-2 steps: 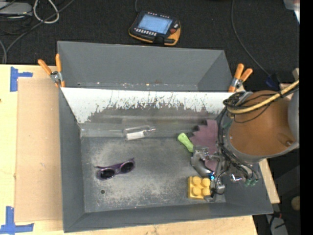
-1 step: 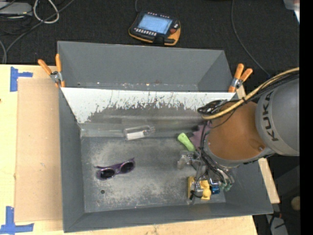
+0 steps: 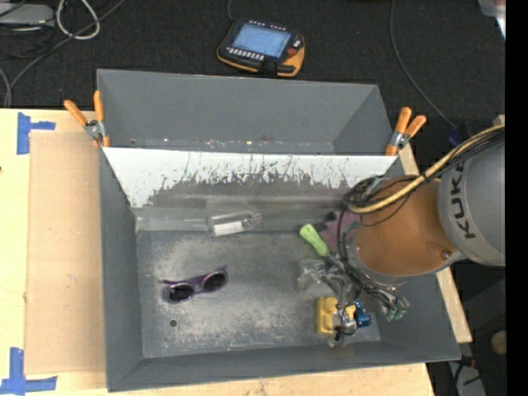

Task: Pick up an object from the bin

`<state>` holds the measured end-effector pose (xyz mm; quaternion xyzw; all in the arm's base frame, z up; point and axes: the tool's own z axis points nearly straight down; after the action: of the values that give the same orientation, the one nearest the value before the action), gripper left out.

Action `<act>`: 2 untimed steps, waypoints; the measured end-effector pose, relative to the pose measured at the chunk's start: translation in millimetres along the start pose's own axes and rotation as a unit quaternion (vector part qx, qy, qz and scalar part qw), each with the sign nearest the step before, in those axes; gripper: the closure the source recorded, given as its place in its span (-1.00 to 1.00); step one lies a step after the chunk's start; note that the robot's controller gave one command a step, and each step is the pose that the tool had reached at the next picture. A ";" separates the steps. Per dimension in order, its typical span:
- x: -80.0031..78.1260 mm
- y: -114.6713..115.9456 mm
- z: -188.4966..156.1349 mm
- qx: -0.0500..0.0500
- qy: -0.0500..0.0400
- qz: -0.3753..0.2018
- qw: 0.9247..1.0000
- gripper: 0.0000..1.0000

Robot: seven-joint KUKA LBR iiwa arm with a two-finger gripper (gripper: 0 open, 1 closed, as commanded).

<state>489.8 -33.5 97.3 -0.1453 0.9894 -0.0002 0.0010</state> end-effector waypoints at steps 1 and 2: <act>-52.5 -83.4 -11.9 -0.004 0.007 0.141 0.990 1.00; -52.4 -83.5 -11.9 -0.004 0.007 0.142 0.990 -1.00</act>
Offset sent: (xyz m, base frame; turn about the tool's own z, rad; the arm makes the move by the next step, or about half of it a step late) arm 0.0000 0.0000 0.0000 0.0000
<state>564.0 -98.4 109.4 -0.0036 1.0000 0.0025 -0.0067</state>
